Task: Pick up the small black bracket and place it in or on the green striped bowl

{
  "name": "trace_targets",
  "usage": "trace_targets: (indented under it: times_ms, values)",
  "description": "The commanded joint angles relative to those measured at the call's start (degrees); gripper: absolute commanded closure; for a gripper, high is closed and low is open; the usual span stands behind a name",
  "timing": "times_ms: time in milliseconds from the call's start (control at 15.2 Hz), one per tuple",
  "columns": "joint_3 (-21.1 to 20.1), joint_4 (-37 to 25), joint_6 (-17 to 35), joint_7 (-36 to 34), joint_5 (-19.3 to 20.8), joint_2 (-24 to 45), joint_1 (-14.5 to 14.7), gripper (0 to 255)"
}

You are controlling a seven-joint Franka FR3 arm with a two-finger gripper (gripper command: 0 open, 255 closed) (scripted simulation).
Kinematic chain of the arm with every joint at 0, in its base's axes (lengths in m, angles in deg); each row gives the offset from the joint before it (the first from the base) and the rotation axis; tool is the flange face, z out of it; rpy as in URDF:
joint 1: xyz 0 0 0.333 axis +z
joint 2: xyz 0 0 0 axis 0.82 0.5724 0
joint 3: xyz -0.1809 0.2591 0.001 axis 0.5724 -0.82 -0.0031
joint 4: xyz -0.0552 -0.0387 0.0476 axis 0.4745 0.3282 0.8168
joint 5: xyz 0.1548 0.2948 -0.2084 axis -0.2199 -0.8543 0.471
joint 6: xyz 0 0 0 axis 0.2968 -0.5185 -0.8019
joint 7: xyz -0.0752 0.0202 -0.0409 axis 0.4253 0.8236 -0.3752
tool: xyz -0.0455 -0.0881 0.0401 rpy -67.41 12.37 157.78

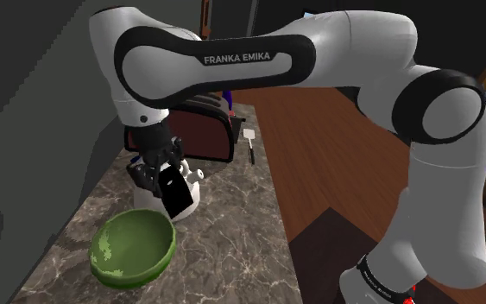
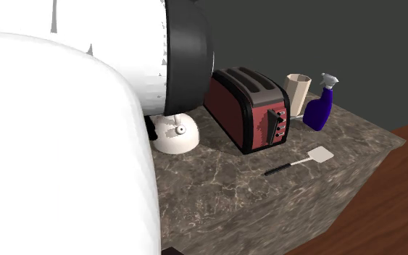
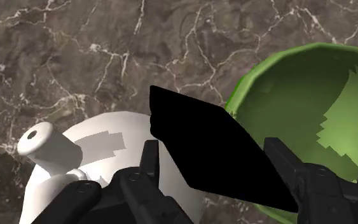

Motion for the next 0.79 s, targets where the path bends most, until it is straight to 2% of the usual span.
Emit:
trace_targets:
  times_ms: [0,198,396,462,528,594,726]
  values:
    - [-0.4,-6.4,-2.3,-2.2,0.6,4.2,2.5,255]
    - [-0.6,-17.6,-6.5,-5.0,1.8,11.2,6.6,255]
    - [-0.1,-33.0,-12.6,-6.8,3.2,20.2,11.5,255]
    - [-0.3,-28.1,-10.6,-6.3,2.8,17.3,10.0,255]
    - [-0.3,-28.1,-10.6,-6.3,2.8,17.3,10.0,0]
    - [-1.7,-12.8,-1.1,-4.5,1.3,8.8,6.0,0]
    - [-3.8,7.1,13.1,0.7,-2.0,-2.6,-0.2,0]
